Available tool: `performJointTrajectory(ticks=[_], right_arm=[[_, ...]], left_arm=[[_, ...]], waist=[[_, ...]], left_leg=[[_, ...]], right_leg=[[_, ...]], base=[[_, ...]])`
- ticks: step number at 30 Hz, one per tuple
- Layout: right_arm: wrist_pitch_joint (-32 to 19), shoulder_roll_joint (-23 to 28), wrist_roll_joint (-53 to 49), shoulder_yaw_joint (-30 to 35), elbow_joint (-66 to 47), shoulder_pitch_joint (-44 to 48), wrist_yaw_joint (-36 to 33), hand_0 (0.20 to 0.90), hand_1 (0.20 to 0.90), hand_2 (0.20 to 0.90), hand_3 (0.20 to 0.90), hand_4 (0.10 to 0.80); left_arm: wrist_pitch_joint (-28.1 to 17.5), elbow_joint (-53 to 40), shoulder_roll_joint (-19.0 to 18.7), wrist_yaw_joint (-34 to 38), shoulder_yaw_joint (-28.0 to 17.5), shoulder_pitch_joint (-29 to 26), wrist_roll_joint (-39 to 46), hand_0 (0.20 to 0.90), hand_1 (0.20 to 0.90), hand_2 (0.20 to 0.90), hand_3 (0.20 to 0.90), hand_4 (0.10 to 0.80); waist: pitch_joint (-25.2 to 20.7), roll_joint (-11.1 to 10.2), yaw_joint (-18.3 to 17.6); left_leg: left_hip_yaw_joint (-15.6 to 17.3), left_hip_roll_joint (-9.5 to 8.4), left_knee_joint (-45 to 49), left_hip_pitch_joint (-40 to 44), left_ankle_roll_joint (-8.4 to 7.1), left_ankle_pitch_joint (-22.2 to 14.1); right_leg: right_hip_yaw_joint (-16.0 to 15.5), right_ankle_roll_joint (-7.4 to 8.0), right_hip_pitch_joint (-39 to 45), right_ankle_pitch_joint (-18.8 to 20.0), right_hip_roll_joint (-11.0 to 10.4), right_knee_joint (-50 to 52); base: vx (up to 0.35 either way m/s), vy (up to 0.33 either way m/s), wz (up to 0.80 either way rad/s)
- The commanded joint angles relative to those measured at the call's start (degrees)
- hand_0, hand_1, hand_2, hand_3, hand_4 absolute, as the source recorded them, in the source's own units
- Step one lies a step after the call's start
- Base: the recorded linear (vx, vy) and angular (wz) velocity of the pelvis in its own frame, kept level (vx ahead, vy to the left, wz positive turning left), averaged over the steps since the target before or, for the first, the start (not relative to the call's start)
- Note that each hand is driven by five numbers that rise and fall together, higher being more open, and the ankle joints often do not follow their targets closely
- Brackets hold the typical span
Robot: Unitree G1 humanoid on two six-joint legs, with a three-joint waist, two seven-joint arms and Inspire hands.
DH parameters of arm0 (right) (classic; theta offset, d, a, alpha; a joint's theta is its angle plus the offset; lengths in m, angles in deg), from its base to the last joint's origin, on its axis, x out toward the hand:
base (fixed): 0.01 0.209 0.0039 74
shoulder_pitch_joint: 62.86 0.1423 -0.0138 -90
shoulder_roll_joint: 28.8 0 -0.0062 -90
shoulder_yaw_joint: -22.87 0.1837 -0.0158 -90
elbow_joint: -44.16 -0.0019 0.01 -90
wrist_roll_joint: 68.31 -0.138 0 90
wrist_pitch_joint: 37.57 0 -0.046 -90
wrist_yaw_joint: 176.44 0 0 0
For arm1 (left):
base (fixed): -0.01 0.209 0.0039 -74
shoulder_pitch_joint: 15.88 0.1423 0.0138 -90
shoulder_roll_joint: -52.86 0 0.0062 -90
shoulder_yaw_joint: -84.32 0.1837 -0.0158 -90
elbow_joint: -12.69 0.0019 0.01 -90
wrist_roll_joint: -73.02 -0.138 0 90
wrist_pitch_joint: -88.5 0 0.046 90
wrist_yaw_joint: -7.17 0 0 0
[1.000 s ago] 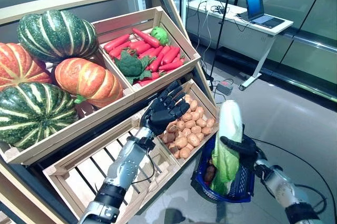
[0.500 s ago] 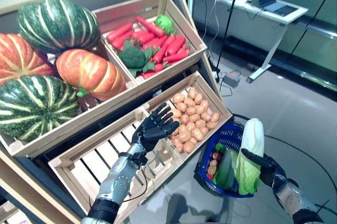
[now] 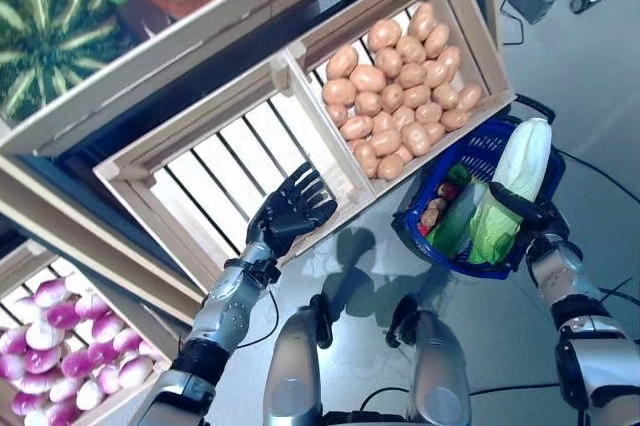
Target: Put vegetables into the basket
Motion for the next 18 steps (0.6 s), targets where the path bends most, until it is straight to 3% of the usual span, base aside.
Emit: performJointTrajectory(ticks=[1,8,9,10,11,18], right_arm=[[-4.4,7.7,-5.0,2.3,0.8,3.7,-2.6,0.300,0.300,0.300,0.300,0.400],[-3.9,9.8,-7.6,2.9,2.1,8.1,-3.1,0.300,0.300,0.300,0.300,0.400],[-4.2,9.8,-8.4,2.9,2.1,8.3,-3.1,0.300,0.300,0.300,0.300,0.400],[-5.2,9.7,-9.1,3.1,2.0,9.1,-4.1,0.900,0.900,0.900,0.900,0.800],[-5.7,9.6,-9.5,3.2,2.0,9.4,-4.1,0.900,0.900,0.900,0.900,0.800],[-6.8,9.9,-8.6,3.1,1.8,10.9,-2.4,0.900,0.900,0.900,0.900,0.800]], left_arm=[[-9.3,-8.5,-0.1,-0.7,1.7,-2.1,1.4,0.900,0.900,0.900,0.900,0.800],[-13.1,-11.9,-0.9,0.6,4.3,-3.3,2.2,0.900,0.900,0.900,0.900,0.800],[-13.1,-12.0,-1.0,0.7,4.5,-3.3,2.4,0.900,0.900,0.900,0.900,0.800],[-13.4,-12.2,-0.9,0.7,4.9,-3.7,2.4,0.900,0.900,0.900,0.900,0.800],[-13.7,-12.2,-0.7,0.8,5.2,-3.8,2.4,0.900,0.900,0.900,0.900,0.800],[-13.9,-12.5,-0.9,1.2,6.0,-4.6,2.2,0.900,0.900,0.900,0.900,0.800]], waist=[[0.0,0.9,0.7],[0.9,1.8,0.6],[0.9,1.8,0.8],[0.9,1.9,0.5],[0.9,2.0,0.6],[0.9,1.8,0.2]], left_leg=[[0.9,0.10,8.1,-2.0,0.85,-7.3],[0.2,-0.17,21.9,-12.7,2.23,-12.5],[0.3,-0.31,20.7,-11.7,1.90,-12.3],[0.1,-0.15,23.4,-14.0,2.19,-13.0],[0.1,-0.24,22.2,-13.0,1.80,-12.7],[-0.4,0.30,25.9,-15.4,1.96,-14.2]], right_leg=[[-2.0,-3.45,1.5,-5.3,-1.1,8.5],[-0.3,-3.28,-10.3,-10.0,-6.0,22.6],[-0.1,-2.72,-9.5,-9.6,-5.6,21.4],[0.4,-3.08,-11.9,-10.4,-6.2,24.0],[0.7,-2.53,-11.1,-9.9,-5.6,22.7],[2.0,-2.79,-14.1,-11.3,-5.6,26.3]], base=[[-0.070,0.030,0.13],[-0.050,0.027,0.07],[-0.067,0.002,0.07],[0.006,-0.004,0.08],[-0.054,-0.005,0.08],[-0.002,0.000,0.00]])
